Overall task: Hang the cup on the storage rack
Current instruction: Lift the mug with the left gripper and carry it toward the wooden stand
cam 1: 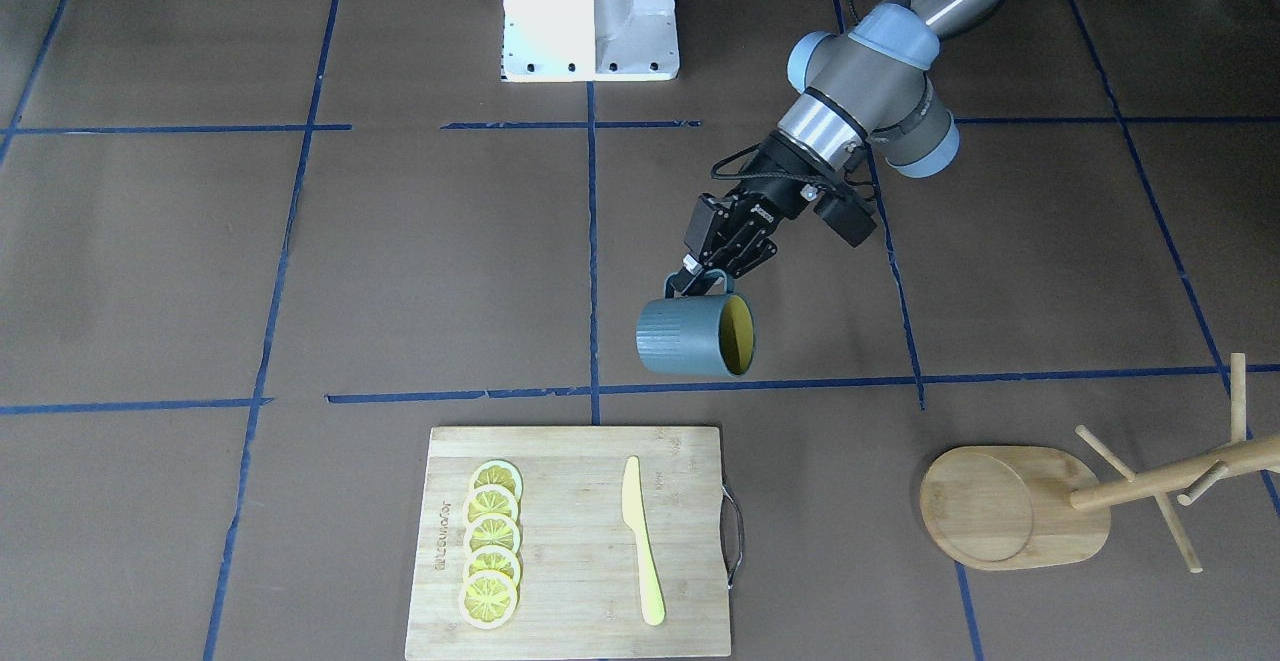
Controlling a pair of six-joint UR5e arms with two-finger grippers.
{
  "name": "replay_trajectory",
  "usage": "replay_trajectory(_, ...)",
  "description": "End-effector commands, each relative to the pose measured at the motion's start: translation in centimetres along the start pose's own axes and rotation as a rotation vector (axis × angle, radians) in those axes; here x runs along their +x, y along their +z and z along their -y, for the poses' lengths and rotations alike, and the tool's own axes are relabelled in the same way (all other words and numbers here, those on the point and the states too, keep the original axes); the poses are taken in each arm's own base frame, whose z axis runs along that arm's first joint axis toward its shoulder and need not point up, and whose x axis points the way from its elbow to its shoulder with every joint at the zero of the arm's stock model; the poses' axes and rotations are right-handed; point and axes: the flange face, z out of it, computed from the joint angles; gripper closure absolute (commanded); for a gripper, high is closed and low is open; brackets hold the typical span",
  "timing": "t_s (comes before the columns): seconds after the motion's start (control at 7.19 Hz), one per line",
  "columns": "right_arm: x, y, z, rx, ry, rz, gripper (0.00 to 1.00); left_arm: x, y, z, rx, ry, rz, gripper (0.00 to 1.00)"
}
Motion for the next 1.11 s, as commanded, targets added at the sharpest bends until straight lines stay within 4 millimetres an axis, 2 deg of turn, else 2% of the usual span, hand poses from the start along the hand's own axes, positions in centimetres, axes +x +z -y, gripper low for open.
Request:
replay_trajectory(0.0, -0.1, -0.1, 0.3, 0.003, -0.004, -0.001, 0.00, 2.3, -2.6, 8.6, 0.065, -0.314, -0.027, 1.00)
replay_trajectory(0.28, -0.2, -0.2, 0.4, 0.005, -0.006, -0.001, 0.00, 3.9, -5.2, 14.7, 0.133, -0.563, -0.079, 1.00)
replay_trajectory(0.7, -0.4, -0.5, 1.0, 0.012, -0.014, -0.004, 0.00, 5.0, -8.6, 20.1, 0.148, -0.930, -0.222, 1.00)
replay_trajectory(0.83, -0.3, -0.4, 1.2, 0.011, -0.013, -0.004, 0.00, 4.5, -9.6, 22.1, 0.147, -1.023, -0.268, 1.00)
replay_trajectory(0.97, -0.3, -0.4, 1.2, 0.011, -0.013, -0.004, 0.00, 2.7, -10.6, 24.6, 0.140, -1.102, -0.322, 1.00)
